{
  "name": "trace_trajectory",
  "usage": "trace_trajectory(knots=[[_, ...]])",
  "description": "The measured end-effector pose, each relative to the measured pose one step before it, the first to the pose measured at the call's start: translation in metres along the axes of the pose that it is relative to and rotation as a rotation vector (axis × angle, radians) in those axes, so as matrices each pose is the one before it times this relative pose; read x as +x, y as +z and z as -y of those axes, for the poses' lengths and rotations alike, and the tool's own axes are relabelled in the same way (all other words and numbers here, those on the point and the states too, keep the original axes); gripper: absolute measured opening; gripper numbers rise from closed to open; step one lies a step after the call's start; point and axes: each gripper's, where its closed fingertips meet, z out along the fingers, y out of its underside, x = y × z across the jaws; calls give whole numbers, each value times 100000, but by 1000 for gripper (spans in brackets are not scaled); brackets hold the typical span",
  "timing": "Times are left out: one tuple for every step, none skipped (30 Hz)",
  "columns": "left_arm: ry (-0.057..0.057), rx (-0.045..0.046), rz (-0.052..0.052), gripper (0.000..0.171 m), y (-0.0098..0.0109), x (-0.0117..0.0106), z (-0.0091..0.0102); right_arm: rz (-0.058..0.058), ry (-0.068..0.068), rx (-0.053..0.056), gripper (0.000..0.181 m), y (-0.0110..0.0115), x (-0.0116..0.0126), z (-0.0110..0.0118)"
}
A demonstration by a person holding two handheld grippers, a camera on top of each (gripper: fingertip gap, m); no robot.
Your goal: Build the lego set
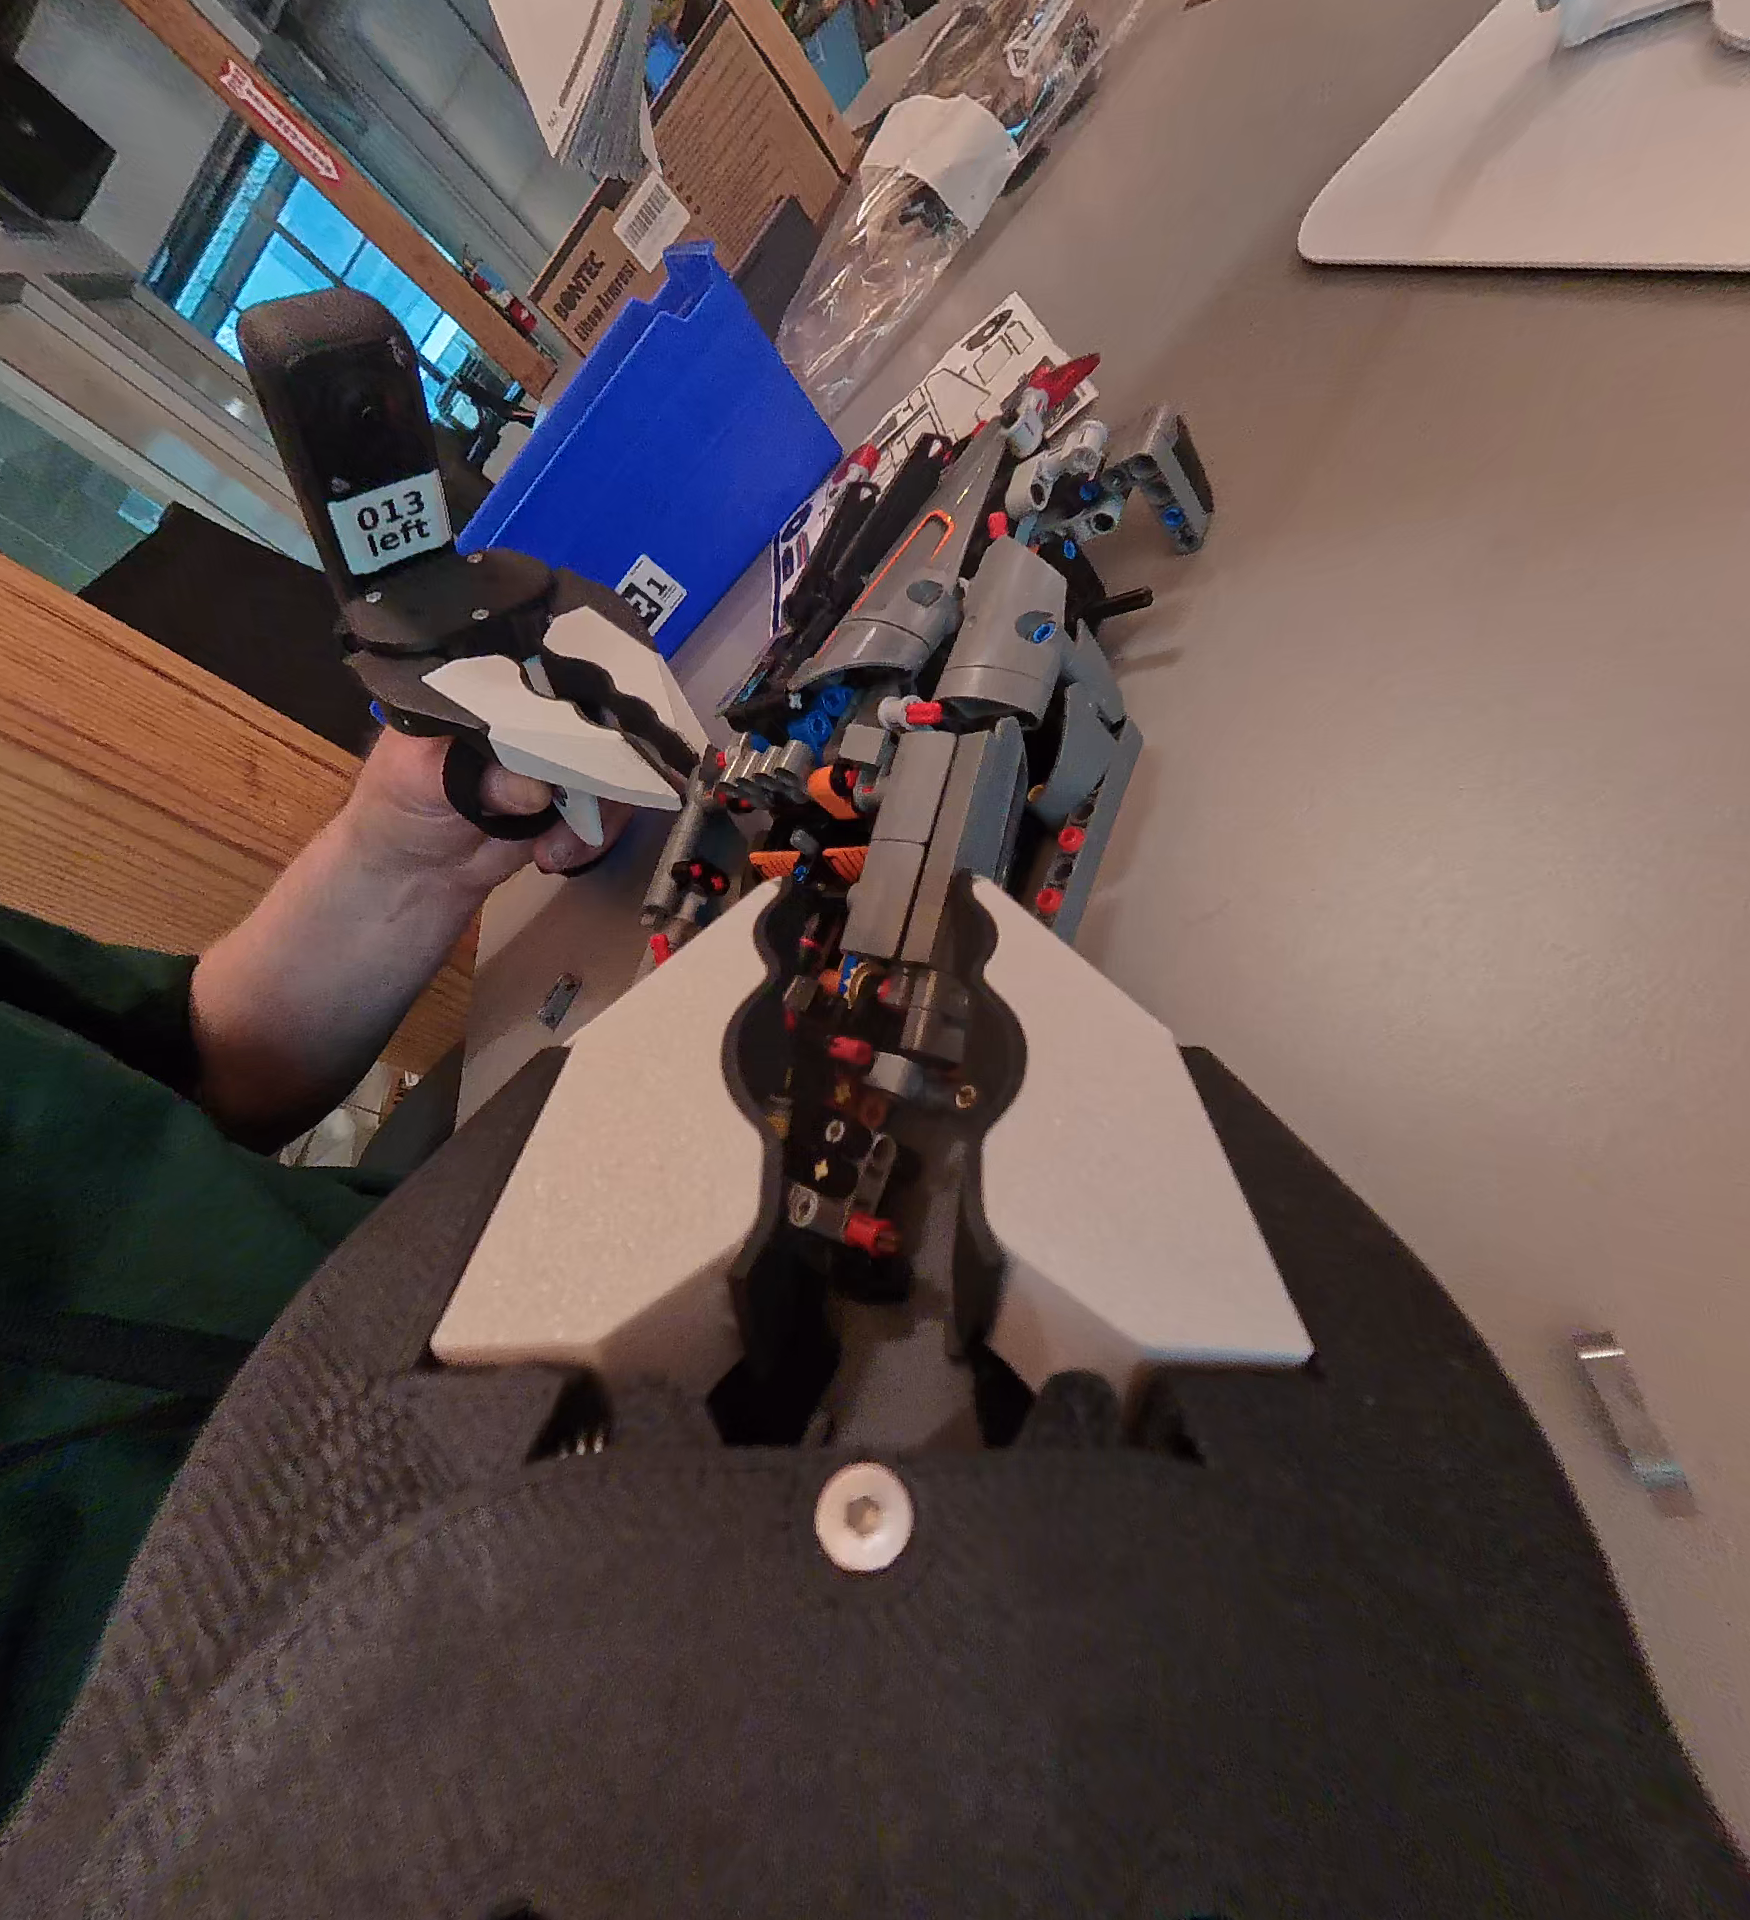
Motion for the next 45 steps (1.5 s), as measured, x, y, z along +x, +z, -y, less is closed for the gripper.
trace_trajectory(knots=[[162, 409, 519, 9, 57, 151, -55, -153, -402, 540, 27, -52, -20, 76], [64, 39, -125, 9, 101, 245, -89, 94, -613, 192, 29, -28, -77, 27], [-27, 100, -450, 9, 151, 311, -114, -307, -980, -346, 32, -48, -47, -31], [-262, 497, 13, 9, 143, 219, -54, -924, -1390, -48, 32, -115, 39, 24], [-601, 848, 665, 9, 103, 130, -5, -784, -1445, 359, 32, -127, -18, 88], [386, 888, 743, 9, 100, 135, -14, -880, -1493, -81, 34, -102, -67, 64], [382, 879, 396, 9, 110, 154, -28, -1415, -1856, -439, 36, -93, -44, 65], [-488, 1097, 177, 9, 109, 136, -5, -1943, -2354, -47, 37, -136, -32, 160], [-933, 1277, -1, 9, 137, 173, -11, -2090, -2403, 114, 38, -209, -58, 227], [55, 592, -446, 10, 181, 318, -112, -1984, -1960, -84, 39, -235, -65, 216], [1407, -271, -381, 9, 151, 359, -150, -1924, -1647, -234, 40, -230, -101, 180], [2076, 47, 651, 9, 52, 197, -26, -2183, -1909, -868, 42, -216, -126, 77], [2130, 236, 889, 10, -48, 62, 44, -3389, -2578, -1949, 43, -234, -53, -97], [1700, -160, 541, 9, -128, -25, 29, -3132, -3408, -2238, 44, -214, -215, -186], [1692, 80, 426, 9, -239, -96, 104, -2438, -2910, -2010, 45, -198, -343, -153], [1956, 1628, 398, 11, -395, -102, 366, -1796, -2207, -1698, 48, -174, -445, -111], [1869, 1861, -613, 11, -445, 44, 469, -1622, -2028, -2046, 51, -98, -508, -173], [1826, 1149, -283, 12, -421, -23, 446, -1442, -2308, -2221, 56, 1, -593, -217], [2509, 867, 1010, 14, -393, -237, 429, -1736, -2478, -2381, 62, 94, -609, -221], [3161, 144, -54, 15, -287, -59, 309, -2006, -2260, -2651, 69, 198, -599, -233], [3165, -1126, -1793, 15, -147, 244, 84, -1506, -1444, -3350, 74, 300, -679, -298], [2331, -1792, -123, 17, -7, 46, -84, -763, -1127, -3227, 80, 387, -761, -292], [2732, -2025, 52, 19, 113, 102, -202, -2245, -1046, -2760, 89, 429, -478, -261], [3567, -1930, -189, 21, 186, 239, -263, -4077, -1332, -1772, 96, 370, -170, -157], [4243, -1810, 1105, 23, 237, 160, -285, -2929, -940, -1975, 103, 385, -235, -199], [5041, -2296, 1267, 25, 274, 219, -377, -1551, -524, -2362, 113, 440, -346, -237], [5028, -2281, 1890, 29, 288, 136, -368, -2811, 233, -2405, 123, 490, -23, -262], [4505, -2304, 1016, 29, 257, 220, -380, -4337, -235, -2898, 132, 491, 332, -341], [2821, -2207, 804, 28, 239, 184, -344, -4132, -1267, -3439, 141, 504, 395, -462], [1438, -826, 1473, 29, 221, 46, -101, -2479, -456, -1858, 149, 436, 244, -186], [1280, 550, 287, 31, 163, 244, 108, -474, 525, -628, 149, 330, 18, -58], [1263, 706, 553, 32, 62, 207, 158, 496, 636, -1816, 146, 363, -103, -234], [2515, -395, 2567, 32, 9, -121, 15, -537, 591, -1528, 145, 320, 59, -234], [3203, -777, 3379, 33, -61, -297, -18, -1180, 125, -1488, 144, 251, 153, -249], [2027, -138, 575, 34, -49, -13, 81, -1090, 168, -2401, 143, 223, 137, -387], [144, 25, -701, 36, 21, 73, 85, -1326, -156, -764, 141, 141, 161, -155], [269, 4, 61, 37, 50, -35, 55, -1410, -309, -344, 137, 60, 212, -63], [921, -500, 652, 37, 39, -114, -61, 336, 700, 299, 137, 1, 28, 70], [1197, -535, 1277, 37, -6, -160, -29, 206, 860, 582, 136, -24, 62, 97], [1447, 321, 613, 35, -72, 12, 119, -106, 4, 623, 136, 78, 61, 45], [859, 197, 1237, 35, -71, -36, 124, 473, 756, 429, 136, 20, 14, 34], [1591, -558, 1706, 34, -59, -7, 23, 1179, 1447, 1016, 136, -74, -27, 133], [1840, -152, 167, 32, -32, 285, 66, 1741, 1970, 1758, 135, -132, -5, 215], [862, 410, -45, 32, -27, 329, 173, 1543, 1706, 1593, 134, -174, 68, 186], [949, 1646, 727, 31, -125, 243, 366, 1057, 340, 503, 134, -129, 60, 0]])
